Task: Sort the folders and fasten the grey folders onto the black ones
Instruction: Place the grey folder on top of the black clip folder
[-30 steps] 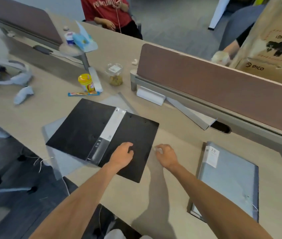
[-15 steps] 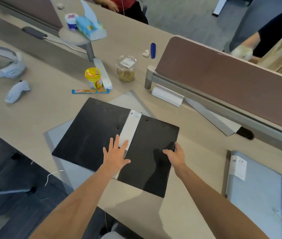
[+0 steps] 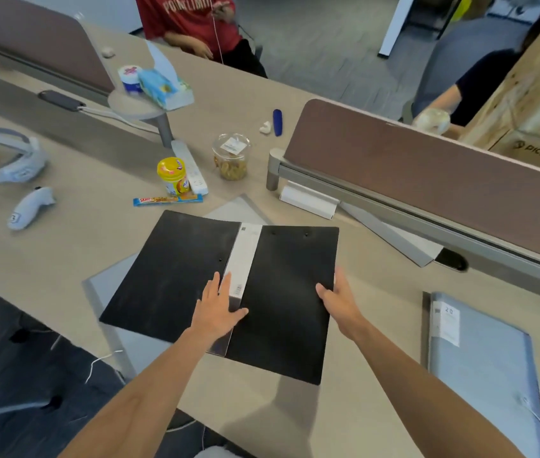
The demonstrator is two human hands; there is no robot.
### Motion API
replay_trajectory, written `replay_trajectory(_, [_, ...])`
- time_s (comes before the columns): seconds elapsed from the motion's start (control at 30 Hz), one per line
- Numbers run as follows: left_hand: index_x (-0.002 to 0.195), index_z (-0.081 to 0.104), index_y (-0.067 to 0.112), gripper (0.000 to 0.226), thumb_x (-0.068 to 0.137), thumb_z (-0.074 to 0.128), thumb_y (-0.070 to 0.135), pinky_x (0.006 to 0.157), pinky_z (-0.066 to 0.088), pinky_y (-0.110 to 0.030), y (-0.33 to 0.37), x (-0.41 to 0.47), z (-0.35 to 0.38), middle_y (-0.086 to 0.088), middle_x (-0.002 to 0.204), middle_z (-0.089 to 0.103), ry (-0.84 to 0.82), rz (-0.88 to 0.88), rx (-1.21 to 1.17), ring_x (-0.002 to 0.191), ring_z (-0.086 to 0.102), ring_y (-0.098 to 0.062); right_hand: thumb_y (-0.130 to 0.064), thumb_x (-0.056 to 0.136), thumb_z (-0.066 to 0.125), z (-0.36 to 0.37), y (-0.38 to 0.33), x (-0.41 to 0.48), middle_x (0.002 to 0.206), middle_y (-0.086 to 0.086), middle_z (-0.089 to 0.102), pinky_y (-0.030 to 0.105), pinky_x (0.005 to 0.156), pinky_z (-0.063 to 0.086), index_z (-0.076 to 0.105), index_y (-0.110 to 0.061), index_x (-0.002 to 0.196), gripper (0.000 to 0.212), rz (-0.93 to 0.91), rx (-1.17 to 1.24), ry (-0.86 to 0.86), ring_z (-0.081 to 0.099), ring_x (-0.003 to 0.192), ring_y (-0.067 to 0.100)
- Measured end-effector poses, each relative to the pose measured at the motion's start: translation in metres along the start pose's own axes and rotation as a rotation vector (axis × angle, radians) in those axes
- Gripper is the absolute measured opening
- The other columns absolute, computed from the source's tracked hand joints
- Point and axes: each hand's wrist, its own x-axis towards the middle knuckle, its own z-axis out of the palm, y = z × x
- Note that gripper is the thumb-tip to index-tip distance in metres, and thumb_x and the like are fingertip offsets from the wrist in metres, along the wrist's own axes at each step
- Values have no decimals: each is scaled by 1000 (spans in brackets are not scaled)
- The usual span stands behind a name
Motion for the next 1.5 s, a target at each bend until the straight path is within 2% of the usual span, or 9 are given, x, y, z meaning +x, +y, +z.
replay_trajectory(0.23, [151,19,20,85,86,59,56,115,30,-51,39,-44,-72,-4,160,24,404,21,-483,146,25,-27,-2,98,44,-41,-53,-23,121,-17,60,20,76,55,37,-34,136,50,-193,269,-133,63,107,6])
replay_trajectory(0.33, [145,36,21,65,90,62,42,104,40,-30,69,-71,-105,0,145,47,513,160,-703,131,46,-19,2,97,45,-63,-67,-35,135,-7,58,33,93,53,43,-28,136,49,-298,393,-194,61,118,14])
replay_trajectory(0.47, [135,48,24,48,90,64,29,81,45,-18,108,-104,-130,6,124,60,486,304,-881,109,59,-12,1,95,48,-83,-86,-45,133,-1,60,35,100,48,46,-18,134,43,-383,435,-132,59,120,16])
replay_trajectory(0.8, [126,53,21,35,93,58,10,91,49,-28,152,-104,-37,-5,123,66,206,228,-995,112,63,-23,2,93,52,-136,-4,-54,127,1,61,28,91,49,45,-18,135,48,-135,233,65,59,114,20])
replay_trajectory(0.93, [134,48,12,39,96,54,8,98,41,-28,157,-93,17,-6,129,59,108,169,-895,120,56,-21,2,87,56,-152,47,-57,122,5,62,38,94,52,51,-18,129,47,24,133,185,60,111,26])
replay_trajectory(1.13, [142,42,8,49,94,49,5,107,37,-36,160,-71,71,-13,142,51,-46,96,-608,132,47,-30,-6,90,58,-172,85,-75,108,-7,59,29,92,45,53,-16,109,22,157,46,240,57,104,17])
replay_trajectory(1.2, [136,47,4,44,92,51,6,105,33,-36,165,-72,81,-18,139,51,-37,97,-369,132,44,-33,-9,91,56,-186,94,-83,123,-3,57,33,101,43,54,-14,125,35,175,43,302,54,115,20])
replay_trajectory(1.37, [141,43,15,45,96,49,15,115,29,-37,199,-72,106,-7,152,37,-4,320,-131,141,34,-25,-6,89,55,-232,126,-110,116,5,65,46,98,51,61,-12,122,33,173,31,505,62,110,25])
replay_trajectory(1.5, [146,35,20,48,99,46,20,109,37,-36,249,-81,135,-4,152,38,-299,415,-187,136,42,-22,-7,90,53,-265,151,-131,125,6,61,31,92,46,59,-11,126,36,224,41,579,57,113,20])
